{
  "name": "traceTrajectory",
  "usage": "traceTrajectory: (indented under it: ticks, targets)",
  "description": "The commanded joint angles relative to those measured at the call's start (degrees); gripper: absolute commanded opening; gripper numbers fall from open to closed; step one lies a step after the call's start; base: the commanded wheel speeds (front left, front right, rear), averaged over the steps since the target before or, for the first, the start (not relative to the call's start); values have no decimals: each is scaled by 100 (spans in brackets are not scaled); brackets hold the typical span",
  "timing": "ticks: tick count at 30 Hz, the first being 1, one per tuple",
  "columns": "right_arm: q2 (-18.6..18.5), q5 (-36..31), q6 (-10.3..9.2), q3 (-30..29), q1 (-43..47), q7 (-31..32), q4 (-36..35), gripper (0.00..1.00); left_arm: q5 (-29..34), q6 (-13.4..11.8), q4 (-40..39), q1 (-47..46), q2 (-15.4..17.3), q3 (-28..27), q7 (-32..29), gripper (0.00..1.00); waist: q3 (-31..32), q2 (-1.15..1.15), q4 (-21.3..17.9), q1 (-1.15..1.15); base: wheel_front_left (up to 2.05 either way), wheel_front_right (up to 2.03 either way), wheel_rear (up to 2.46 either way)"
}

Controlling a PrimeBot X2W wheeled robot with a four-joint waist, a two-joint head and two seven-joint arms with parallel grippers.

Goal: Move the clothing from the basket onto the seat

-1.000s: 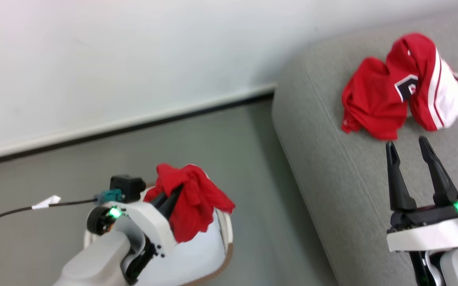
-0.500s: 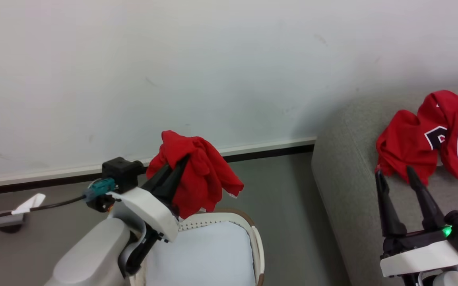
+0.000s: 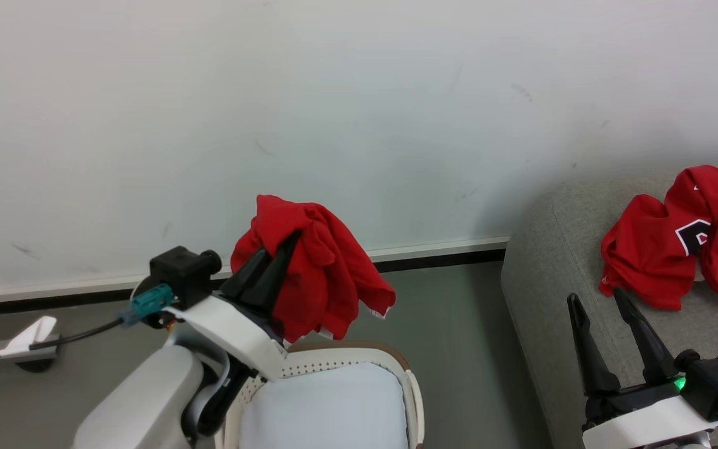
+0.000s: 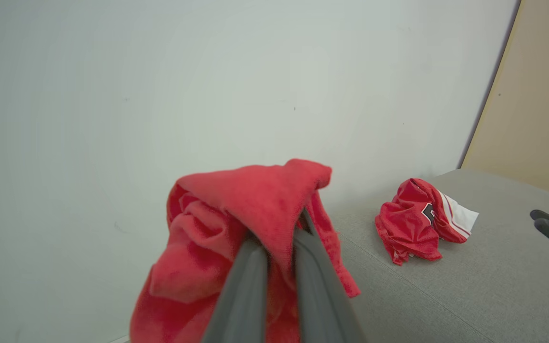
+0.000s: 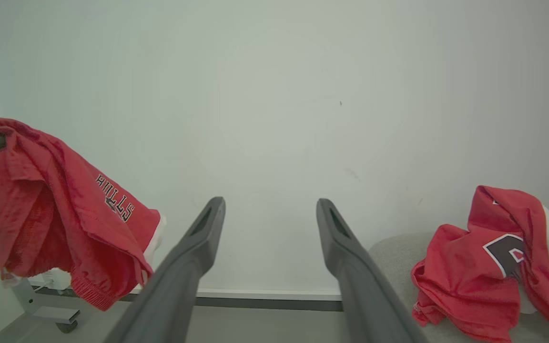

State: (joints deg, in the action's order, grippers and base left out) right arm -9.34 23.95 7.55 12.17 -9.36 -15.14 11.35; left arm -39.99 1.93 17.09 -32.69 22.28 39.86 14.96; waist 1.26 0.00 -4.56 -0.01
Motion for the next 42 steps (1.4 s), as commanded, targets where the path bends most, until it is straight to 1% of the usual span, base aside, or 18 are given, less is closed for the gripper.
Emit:
traceTrajectory:
  ticks: [1, 6, 10, 13, 17, 23, 31, 37, 42]
  targets:
    - [-59, 31, -13, 11, 24, 0, 26, 100, 61, -22, -40, 68, 23, 5, -13, 0, 1, 0, -2, 1, 0, 0, 0]
    - [-112, 52, -13, 315, -58, 0, 97, 100, 98, -78, -183, 113, -15, 77, -57, 0, 33, 0, 2, 1, 0, 0, 0]
    - [-92, 95, -13, 632, -138, 0, 151, 100, 101, -74, -241, 156, -64, 165, -67, 0, 46, 0, 22, 1, 0, 0, 0]
    - [-229, -41, -13, 1079, -277, 0, 346, 100, 113, -60, -281, 136, -111, 224, -91, 0, 51, 0, 67, 1, 0, 0, 0]
    - [-271, 36, -13, 1668, -572, 0, 531, 100, 151, -1, -291, 96, -190, 355, -124, 0, 57, 0, 161, 1, 0, 0, 0]
    - [-204, 252, -13, 2423, -1171, -1, 902, 100, 216, 79, -284, 10, -337, 545, -166, 0, 34, 0, 385, 1, 0, 0, 0]
    - [-110, 549, -13, 3255, -1911, 0, 1774, 100, 258, 215, -151, -12, -614, 900, -212, 0, 31, 0, 808, 1, 0, 0, 0]
    - [-11, 651, -13, 3382, -2166, 0, 2372, 100, 297, 309, -129, -12, -812, 1175, -247, 0, 75, 0, 1139, 1, 0, 0, 0]
    - [53, 750, -13, 3437, -2176, 0, 2717, 100, 272, 364, -155, -7, -883, 1325, -276, 0, 110, 0, 1362, 1, 0, 0, 0]
